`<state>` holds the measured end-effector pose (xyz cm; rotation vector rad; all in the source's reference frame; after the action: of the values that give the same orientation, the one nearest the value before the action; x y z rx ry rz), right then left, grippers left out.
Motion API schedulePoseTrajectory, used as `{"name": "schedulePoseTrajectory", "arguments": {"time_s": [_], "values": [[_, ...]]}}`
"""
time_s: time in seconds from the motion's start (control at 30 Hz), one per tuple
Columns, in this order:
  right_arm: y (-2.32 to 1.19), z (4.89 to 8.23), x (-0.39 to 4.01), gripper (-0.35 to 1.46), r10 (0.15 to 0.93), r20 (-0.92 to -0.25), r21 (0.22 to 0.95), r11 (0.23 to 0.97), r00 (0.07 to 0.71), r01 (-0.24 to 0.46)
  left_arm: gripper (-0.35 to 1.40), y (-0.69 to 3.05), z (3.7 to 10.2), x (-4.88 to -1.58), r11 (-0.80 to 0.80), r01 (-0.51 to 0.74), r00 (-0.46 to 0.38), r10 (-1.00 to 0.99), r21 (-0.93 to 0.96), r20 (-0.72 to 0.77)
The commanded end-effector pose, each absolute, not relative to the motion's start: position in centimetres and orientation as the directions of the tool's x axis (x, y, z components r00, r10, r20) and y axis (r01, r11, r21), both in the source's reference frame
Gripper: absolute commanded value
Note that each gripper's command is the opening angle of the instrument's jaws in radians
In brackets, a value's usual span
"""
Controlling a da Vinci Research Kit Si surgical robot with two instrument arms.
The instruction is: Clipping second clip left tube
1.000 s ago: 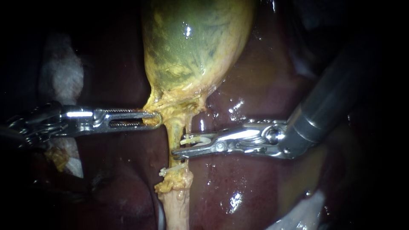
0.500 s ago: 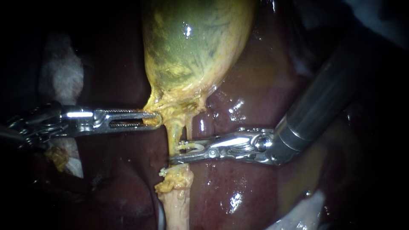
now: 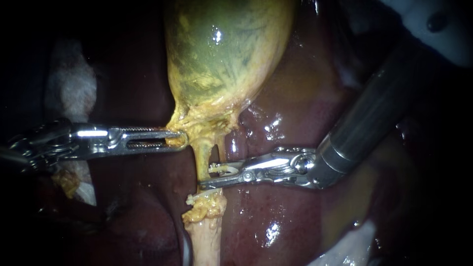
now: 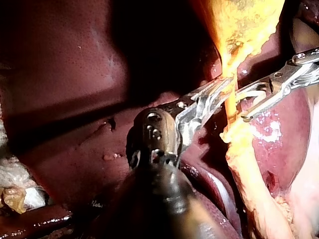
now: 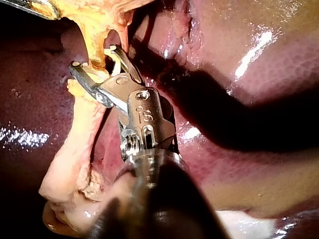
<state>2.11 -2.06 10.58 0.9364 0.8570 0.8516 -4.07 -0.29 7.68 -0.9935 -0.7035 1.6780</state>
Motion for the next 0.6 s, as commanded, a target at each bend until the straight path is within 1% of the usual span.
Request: {"name": "schedulePoseTrajectory", "arguments": {"time_s": [0.03,0.2,0.4,0.6], "values": [[-2.07,10.58,2.12,0.49,0.886,-0.233,0.911,0.343,0.401,-0.229,-0.35,-0.30,7.67,-4.07,-0.311,-0.469,-0.141,0.950,-0.827,-0.277],[-2.12,10.62,2.20,0.49,0.887,-0.229,0.910,0.342,0.402,-0.236,-0.35,-0.30,7.67,-4.08,-0.311,-0.469,-0.141,0.950,-0.827,-0.277],[-2.20,10.67,2.36,0.50,0.870,-0.212,0.887,0.363,0.446,-0.286,-0.35,-0.30,7.67,-4.09,-0.311,-0.469,-0.141,0.950,-0.827,-0.277],[-2.21,10.66,2.48,0.50,0.871,-0.210,0.885,0.362,0.444,-0.293,-0.35,-0.30,7.67,-4.09,-0.311,-0.469,-0.141,0.950,-0.827,-0.277]]}}
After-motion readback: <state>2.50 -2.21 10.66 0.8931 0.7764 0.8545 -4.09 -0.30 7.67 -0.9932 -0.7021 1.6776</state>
